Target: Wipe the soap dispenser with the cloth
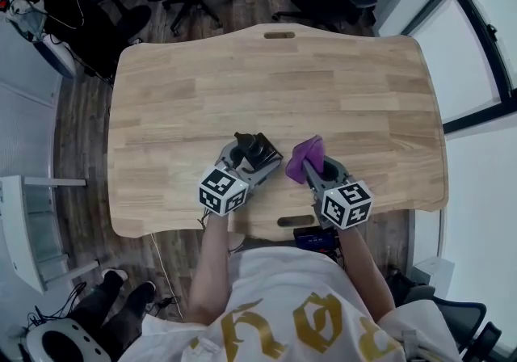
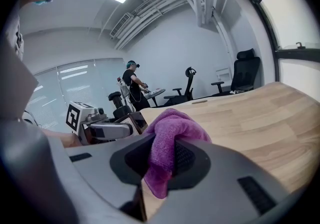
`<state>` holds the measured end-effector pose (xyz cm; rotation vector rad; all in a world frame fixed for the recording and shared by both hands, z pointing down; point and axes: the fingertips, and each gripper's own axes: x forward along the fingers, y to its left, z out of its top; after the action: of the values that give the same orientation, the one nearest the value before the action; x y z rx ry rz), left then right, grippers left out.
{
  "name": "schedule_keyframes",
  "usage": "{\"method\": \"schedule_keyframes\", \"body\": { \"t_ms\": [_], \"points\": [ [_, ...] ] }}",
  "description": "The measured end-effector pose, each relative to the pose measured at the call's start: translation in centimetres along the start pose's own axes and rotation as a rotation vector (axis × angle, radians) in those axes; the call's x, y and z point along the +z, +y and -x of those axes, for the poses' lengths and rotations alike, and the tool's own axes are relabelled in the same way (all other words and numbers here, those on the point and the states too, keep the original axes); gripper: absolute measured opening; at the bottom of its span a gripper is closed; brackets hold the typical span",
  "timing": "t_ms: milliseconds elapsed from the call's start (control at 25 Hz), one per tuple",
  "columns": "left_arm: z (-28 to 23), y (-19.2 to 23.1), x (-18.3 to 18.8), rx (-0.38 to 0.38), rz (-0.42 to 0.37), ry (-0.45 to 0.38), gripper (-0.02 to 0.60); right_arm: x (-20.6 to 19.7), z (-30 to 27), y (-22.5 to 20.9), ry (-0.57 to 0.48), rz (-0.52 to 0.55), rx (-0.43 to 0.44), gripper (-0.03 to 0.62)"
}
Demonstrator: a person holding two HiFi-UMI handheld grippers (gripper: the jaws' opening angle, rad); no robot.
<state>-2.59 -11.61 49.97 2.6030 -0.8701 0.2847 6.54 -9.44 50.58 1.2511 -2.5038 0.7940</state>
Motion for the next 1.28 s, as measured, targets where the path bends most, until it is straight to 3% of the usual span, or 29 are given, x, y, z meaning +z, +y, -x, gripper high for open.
{"method": "schedule_keyframes", "body": {
  "t_ms": [640, 960, 1280],
  "points": [
    [3.1, -6.3, 2.0, -0.048, -0.122, -0.034, 0.359, 0.3, 5.0, 3.0, -0.107, -0.03, 0.006, 0.061],
    [3.3, -7.5, 2.6, -0.087, -0.106, -0.072, 0.359, 0.6, 6.2, 2.5, -0.152, -0.086, -0.002, 0.061],
    [3.6, -8.1, 3.3, -0.115, -0.114, -0.094, 0.359, 3.6, 7.3, 2.8, -0.229, -0.115, 0.018, 0.061]
  ]
}}
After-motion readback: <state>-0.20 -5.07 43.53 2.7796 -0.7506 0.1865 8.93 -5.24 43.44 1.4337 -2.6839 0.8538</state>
